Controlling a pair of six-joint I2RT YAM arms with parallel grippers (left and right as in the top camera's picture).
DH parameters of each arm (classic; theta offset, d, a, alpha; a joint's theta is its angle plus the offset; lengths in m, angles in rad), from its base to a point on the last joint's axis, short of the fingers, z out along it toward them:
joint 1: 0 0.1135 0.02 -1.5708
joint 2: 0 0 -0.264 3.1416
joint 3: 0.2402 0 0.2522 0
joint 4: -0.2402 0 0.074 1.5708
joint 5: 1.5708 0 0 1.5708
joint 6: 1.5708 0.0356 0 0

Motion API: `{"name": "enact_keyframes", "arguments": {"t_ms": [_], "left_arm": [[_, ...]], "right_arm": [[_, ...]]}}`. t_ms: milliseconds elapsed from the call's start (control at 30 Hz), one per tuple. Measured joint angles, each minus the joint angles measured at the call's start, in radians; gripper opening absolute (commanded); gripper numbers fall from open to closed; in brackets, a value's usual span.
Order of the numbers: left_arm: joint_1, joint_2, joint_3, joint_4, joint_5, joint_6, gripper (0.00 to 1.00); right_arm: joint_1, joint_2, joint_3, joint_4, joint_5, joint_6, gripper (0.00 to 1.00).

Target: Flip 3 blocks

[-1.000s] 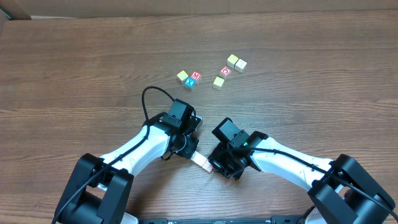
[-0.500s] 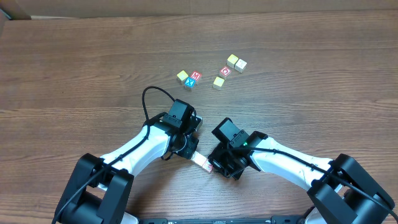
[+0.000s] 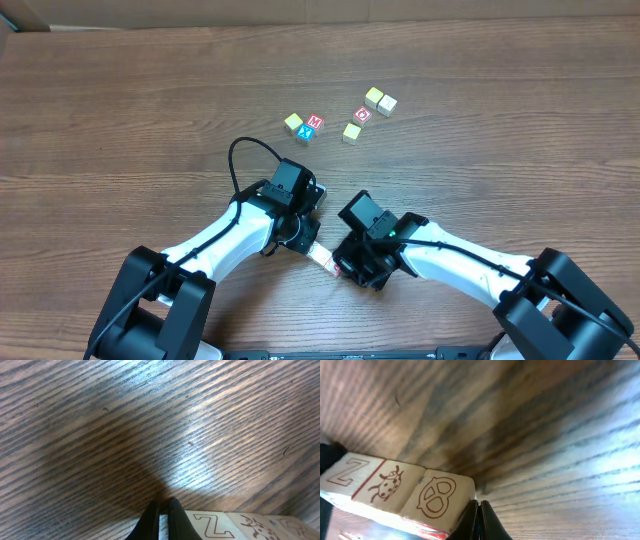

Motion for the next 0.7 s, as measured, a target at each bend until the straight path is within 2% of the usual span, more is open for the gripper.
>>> {"name": "enact_keyframes", "arguments": {"t_ms": [700], "left_arm": [[0.0, 0.008, 0.001, 0.021, -0.003, 0.023, 0.04]], "right_arm": [[0.048, 0.0, 0.0, 0.011, 0.007, 0.045, 0.04]]}}
